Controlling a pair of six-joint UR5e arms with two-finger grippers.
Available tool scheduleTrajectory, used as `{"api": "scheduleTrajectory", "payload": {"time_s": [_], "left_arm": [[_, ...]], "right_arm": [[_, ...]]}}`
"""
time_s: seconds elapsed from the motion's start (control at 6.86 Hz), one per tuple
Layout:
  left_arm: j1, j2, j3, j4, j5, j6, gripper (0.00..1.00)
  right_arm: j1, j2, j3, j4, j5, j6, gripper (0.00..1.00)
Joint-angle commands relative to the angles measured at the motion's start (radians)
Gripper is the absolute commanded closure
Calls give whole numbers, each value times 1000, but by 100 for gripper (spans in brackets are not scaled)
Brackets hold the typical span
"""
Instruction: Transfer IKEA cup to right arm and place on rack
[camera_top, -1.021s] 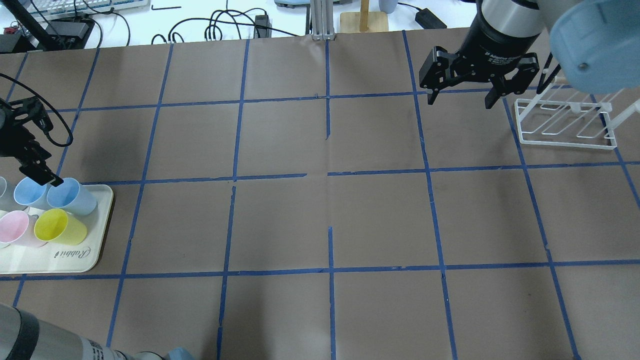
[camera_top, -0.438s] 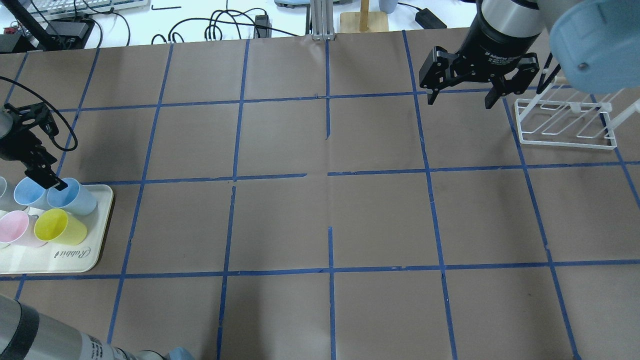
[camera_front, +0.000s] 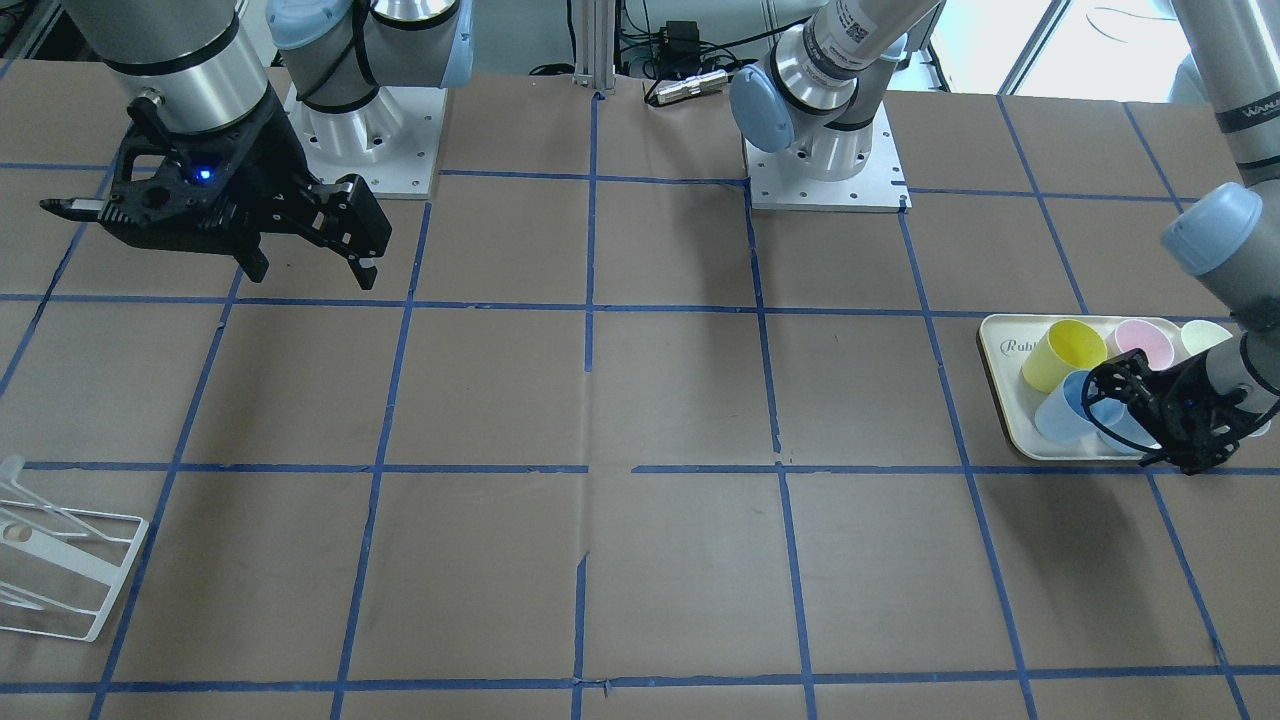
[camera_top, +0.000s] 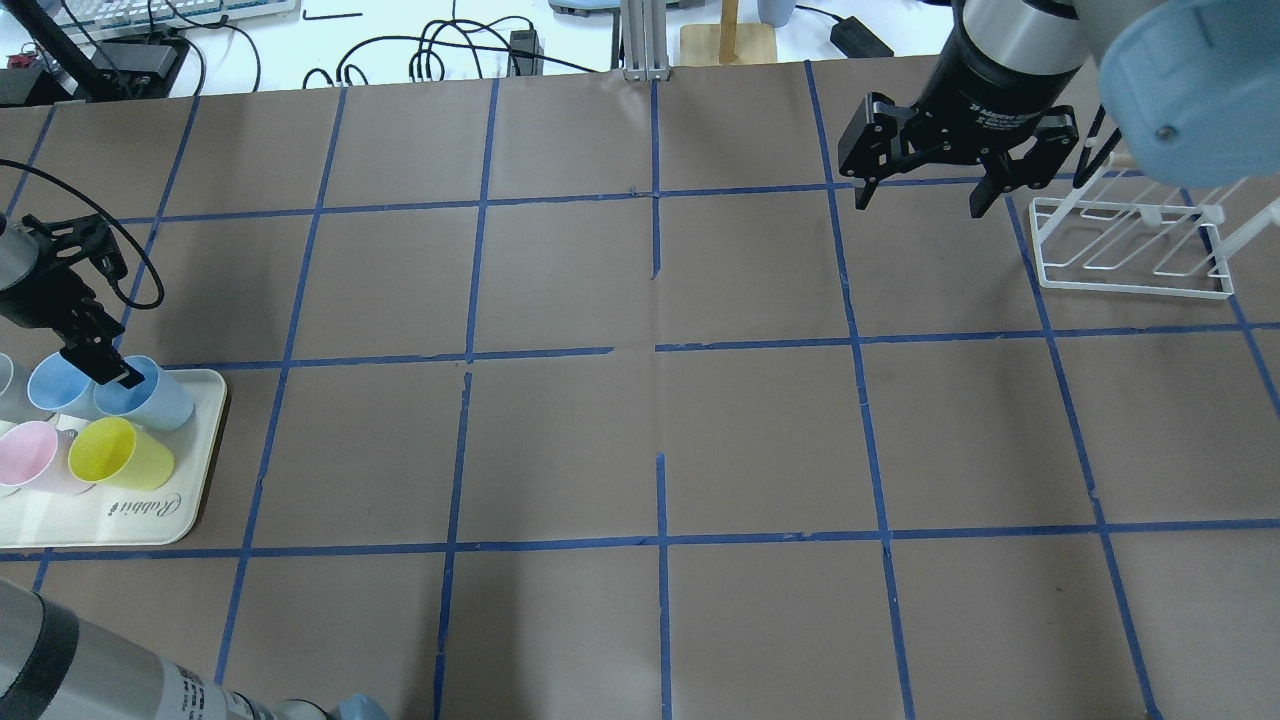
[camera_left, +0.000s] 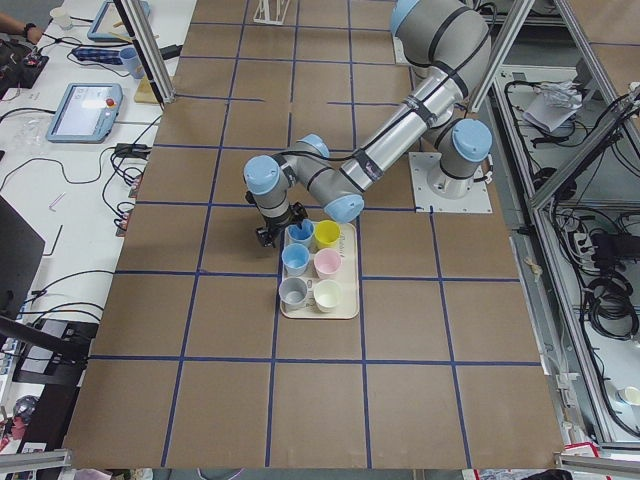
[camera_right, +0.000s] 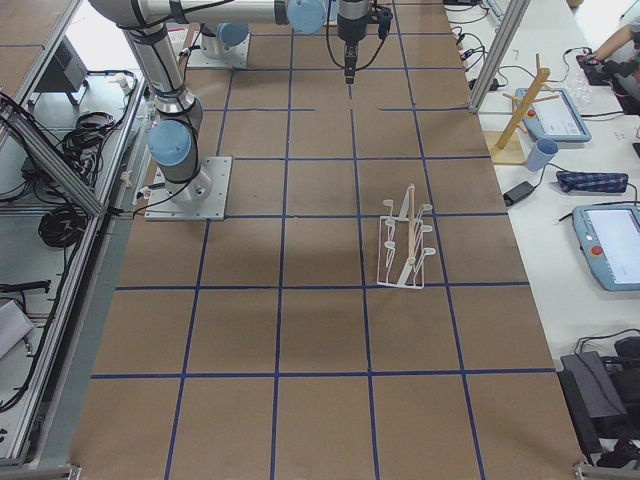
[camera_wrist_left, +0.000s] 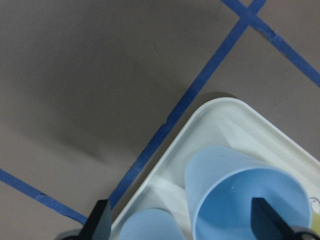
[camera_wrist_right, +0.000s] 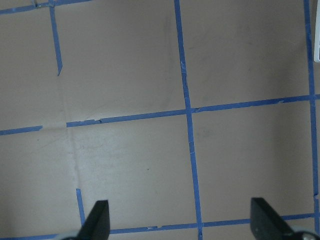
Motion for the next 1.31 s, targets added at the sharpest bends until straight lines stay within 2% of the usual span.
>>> {"api": "scheduleTrajectory", "payload": {"time_s": [0.0, 0.15, 0.58, 0.88, 1.17], "left_arm": [[0, -15, 3, 7, 24, 0, 14], [0, -20, 3, 6, 24, 0, 26], [0, -21, -9, -8, 14, -3, 100], [-2, -12, -6, -52, 5, -24, 100], [-15, 29, 32, -182, -66, -88, 100]], "right_arm": [[0, 0, 0, 0, 0, 0, 0], [0, 0, 0, 0, 0, 0, 0], [0, 0, 0, 0, 1, 0, 0], [0, 0, 0, 0, 1, 0, 0], [0, 0, 0, 0, 1, 0, 0]]}}
